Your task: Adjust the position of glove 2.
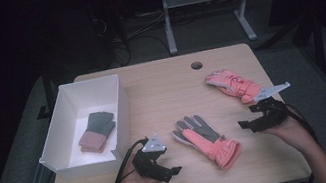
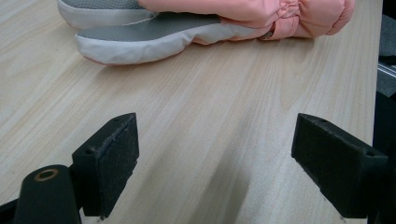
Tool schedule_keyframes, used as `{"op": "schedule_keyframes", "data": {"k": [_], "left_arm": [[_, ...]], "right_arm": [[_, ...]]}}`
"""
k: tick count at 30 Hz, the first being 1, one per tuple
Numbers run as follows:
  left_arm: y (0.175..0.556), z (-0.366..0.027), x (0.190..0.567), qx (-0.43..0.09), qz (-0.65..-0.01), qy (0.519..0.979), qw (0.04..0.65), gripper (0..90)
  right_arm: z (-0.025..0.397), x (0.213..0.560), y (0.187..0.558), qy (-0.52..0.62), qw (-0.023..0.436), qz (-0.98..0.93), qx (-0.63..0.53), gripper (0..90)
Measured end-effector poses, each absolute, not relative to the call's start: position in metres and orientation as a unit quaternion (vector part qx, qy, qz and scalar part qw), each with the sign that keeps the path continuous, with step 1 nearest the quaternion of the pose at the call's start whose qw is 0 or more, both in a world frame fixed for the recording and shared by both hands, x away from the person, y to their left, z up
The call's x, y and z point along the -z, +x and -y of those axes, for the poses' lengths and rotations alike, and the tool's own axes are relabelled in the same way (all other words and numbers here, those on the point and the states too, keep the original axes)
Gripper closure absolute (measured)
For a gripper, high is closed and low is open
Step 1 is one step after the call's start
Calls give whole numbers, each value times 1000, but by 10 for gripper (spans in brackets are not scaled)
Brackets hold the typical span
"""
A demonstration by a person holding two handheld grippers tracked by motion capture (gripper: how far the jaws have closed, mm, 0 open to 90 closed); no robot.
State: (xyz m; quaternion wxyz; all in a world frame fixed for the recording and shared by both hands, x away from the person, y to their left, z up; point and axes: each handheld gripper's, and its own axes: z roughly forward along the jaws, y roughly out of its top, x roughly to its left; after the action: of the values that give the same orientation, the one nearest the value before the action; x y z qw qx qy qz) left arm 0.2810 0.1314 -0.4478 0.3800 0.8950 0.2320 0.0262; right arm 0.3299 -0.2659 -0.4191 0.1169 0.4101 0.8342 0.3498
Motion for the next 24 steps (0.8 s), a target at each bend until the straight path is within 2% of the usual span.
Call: {"op": "schedule_keyframes", "data": {"k": [5, 9, 11, 17, 24], "left_arm": [[281, -131, 447, -25, -231, 893, 385, 147], [281, -130, 447, -22, -232, 893, 385, 147], [282, -130, 447, -21, -231, 894, 383, 147], [282, -129, 448, -19, -232, 894, 382, 148], [283, -129, 448, -17, -228, 896, 380, 149]], "right_arm": [[265, 410, 351, 411, 127, -831, -352, 340], [266, 403, 374, 410, 132, -831, -352, 499], [267, 402, 385, 412, 134, -832, -347, 537], [272, 398, 412, 421, 145, -828, -341, 614], [283, 400, 449, 440, 152, -820, -332, 633]]}}
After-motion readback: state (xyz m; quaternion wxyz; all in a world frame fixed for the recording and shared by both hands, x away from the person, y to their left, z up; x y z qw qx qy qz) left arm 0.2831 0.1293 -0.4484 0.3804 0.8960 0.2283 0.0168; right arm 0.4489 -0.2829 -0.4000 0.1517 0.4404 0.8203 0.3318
